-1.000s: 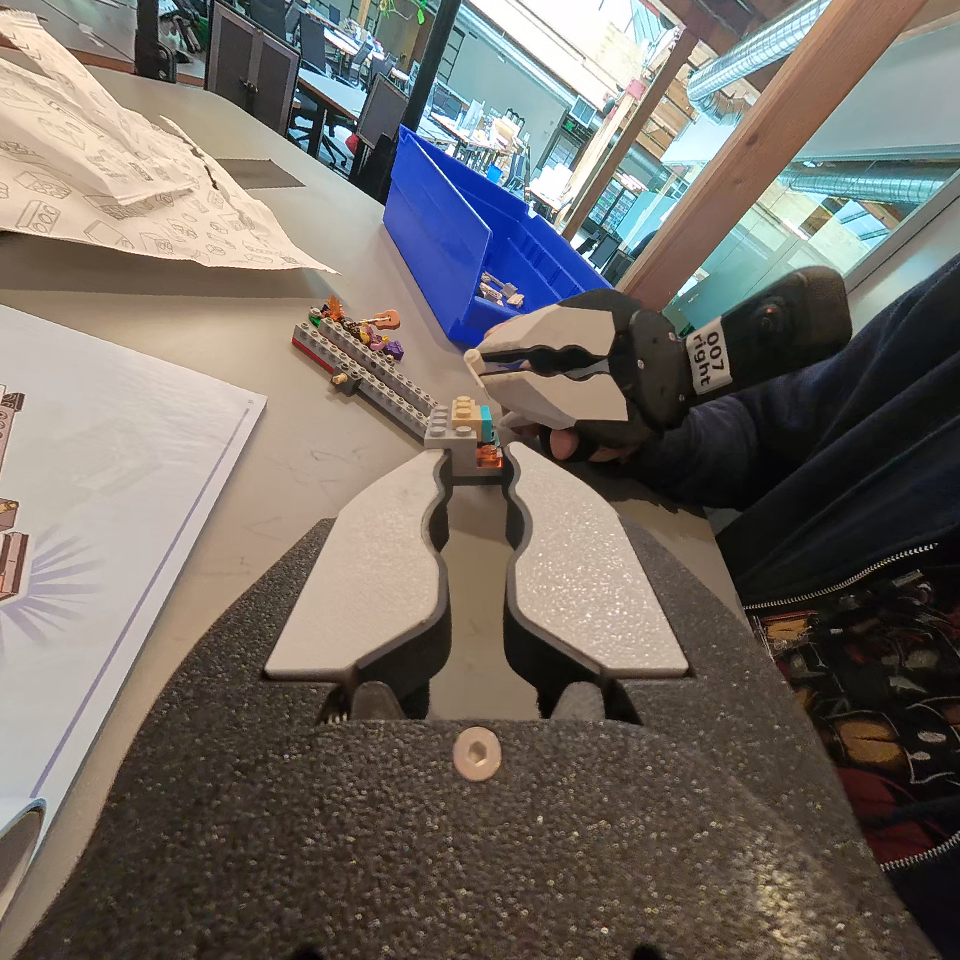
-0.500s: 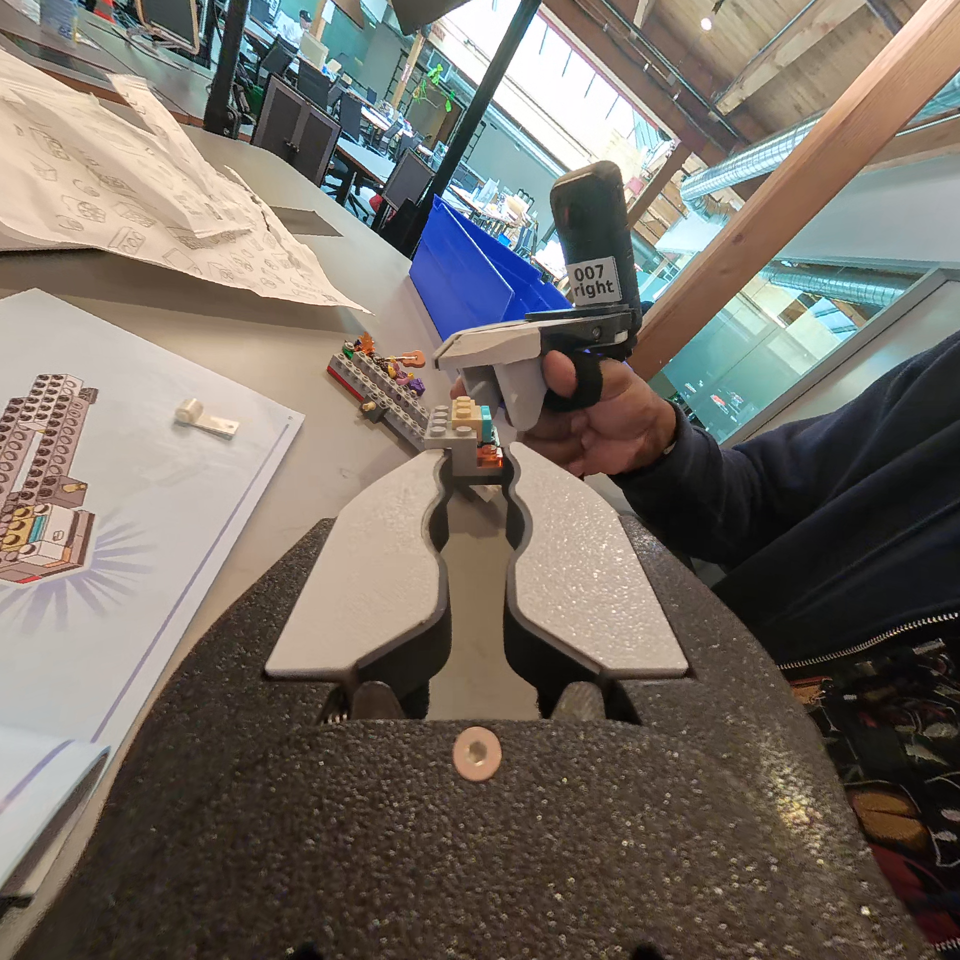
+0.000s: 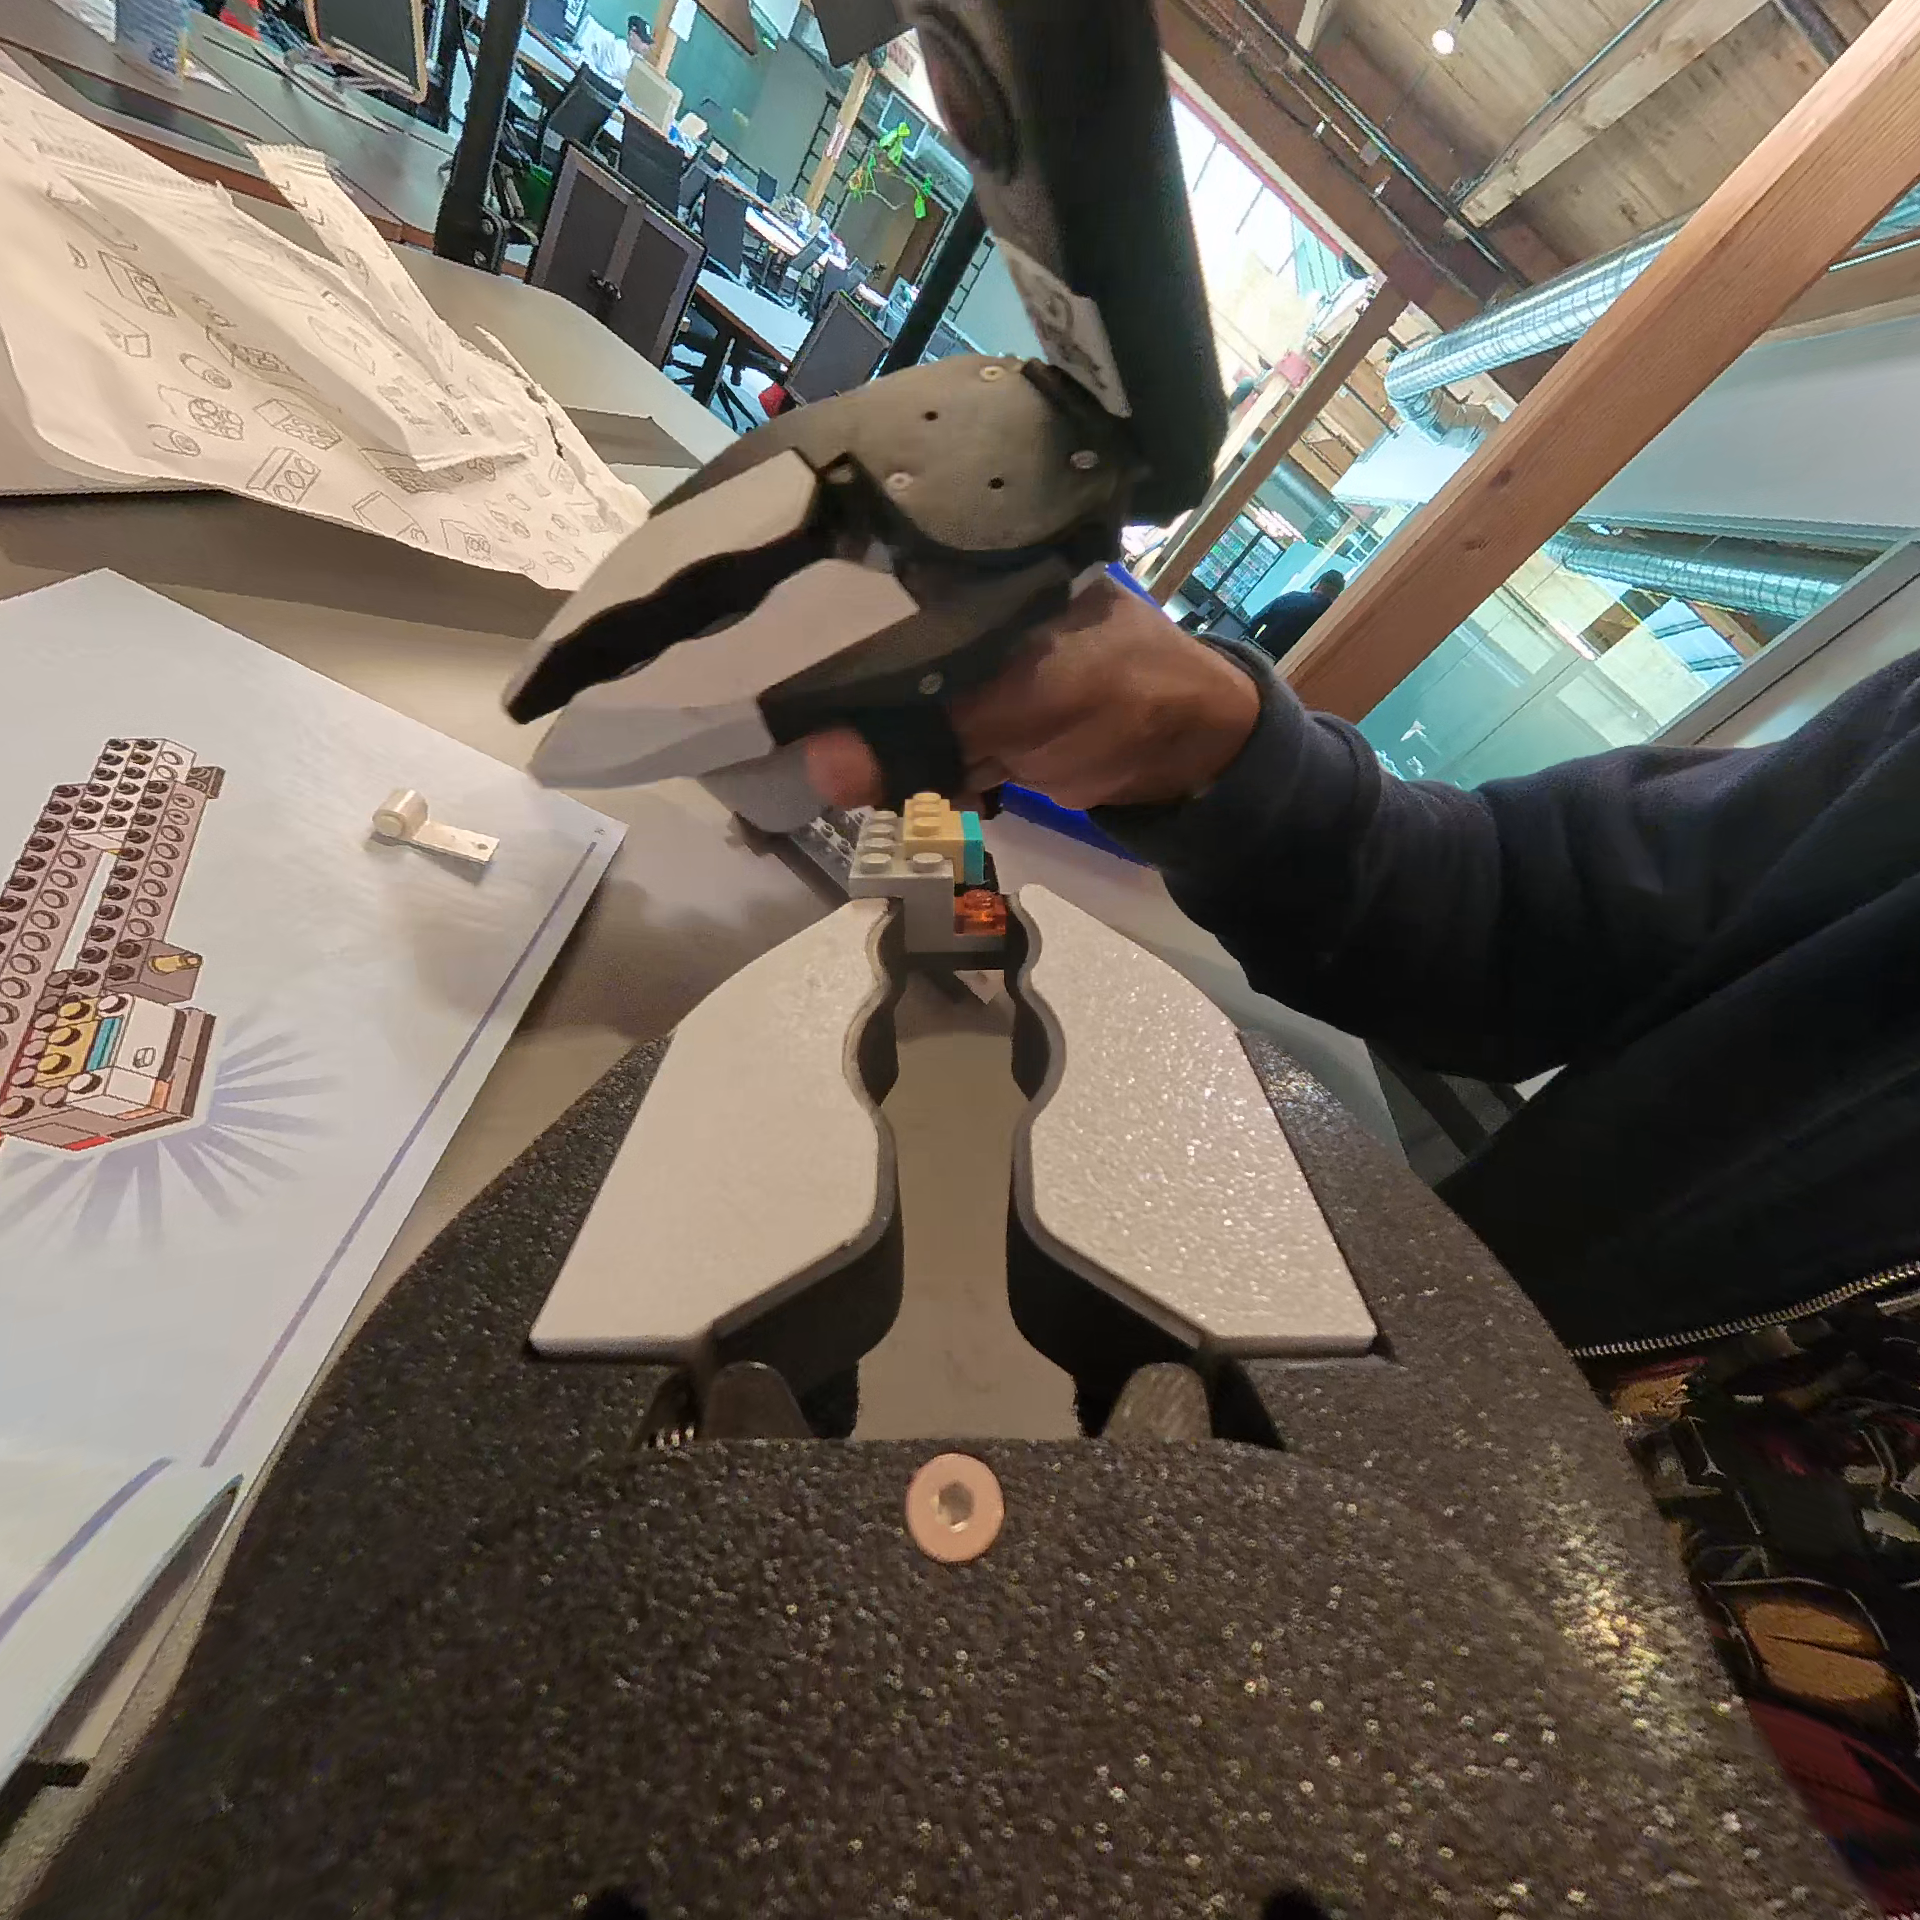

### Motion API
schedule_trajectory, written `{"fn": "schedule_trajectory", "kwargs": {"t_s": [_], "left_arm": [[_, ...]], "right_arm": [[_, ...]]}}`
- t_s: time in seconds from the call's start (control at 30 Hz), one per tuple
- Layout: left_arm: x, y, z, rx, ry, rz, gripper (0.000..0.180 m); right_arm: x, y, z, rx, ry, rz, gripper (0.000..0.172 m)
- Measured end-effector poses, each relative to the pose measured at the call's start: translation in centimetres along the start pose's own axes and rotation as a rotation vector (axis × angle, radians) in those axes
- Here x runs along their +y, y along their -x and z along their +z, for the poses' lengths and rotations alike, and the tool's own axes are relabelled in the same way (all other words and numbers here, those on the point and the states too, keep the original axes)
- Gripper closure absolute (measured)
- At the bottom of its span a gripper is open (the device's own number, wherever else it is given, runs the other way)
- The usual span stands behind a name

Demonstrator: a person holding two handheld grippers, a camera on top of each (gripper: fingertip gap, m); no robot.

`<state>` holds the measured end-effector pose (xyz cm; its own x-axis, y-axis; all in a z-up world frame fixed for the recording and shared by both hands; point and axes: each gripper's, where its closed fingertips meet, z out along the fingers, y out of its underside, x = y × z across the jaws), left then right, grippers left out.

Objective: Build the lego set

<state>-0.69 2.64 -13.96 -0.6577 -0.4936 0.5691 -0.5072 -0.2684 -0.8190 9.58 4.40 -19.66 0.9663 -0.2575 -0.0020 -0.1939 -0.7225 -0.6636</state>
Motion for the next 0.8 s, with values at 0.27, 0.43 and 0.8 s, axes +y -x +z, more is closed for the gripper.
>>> {"fn": "schedule_trajectory", "kwargs": {"t_s": [0.27, 0.43, 0.8], "left_arm": [[-0.4, 0.0, -0.4, -0.002, -0.019, 0.001, 0.163], [-0.5, 0.2, -0.6, -0.009, -0.025, -0.005, 0.163], [-0.6, 0.1, -0.6, -0.004, -0.024, -0.005, 0.163]], "right_arm": [[0.5, -0.7, 3.1, 0.047, 0.085, -0.001, 0.154], [0.6, -1.1, 3.4, 0.047, 0.089, 0.009, 0.162], [-0.8, -1.0, -0.7, -0.431, -0.161, 0.602, 0.165]]}}
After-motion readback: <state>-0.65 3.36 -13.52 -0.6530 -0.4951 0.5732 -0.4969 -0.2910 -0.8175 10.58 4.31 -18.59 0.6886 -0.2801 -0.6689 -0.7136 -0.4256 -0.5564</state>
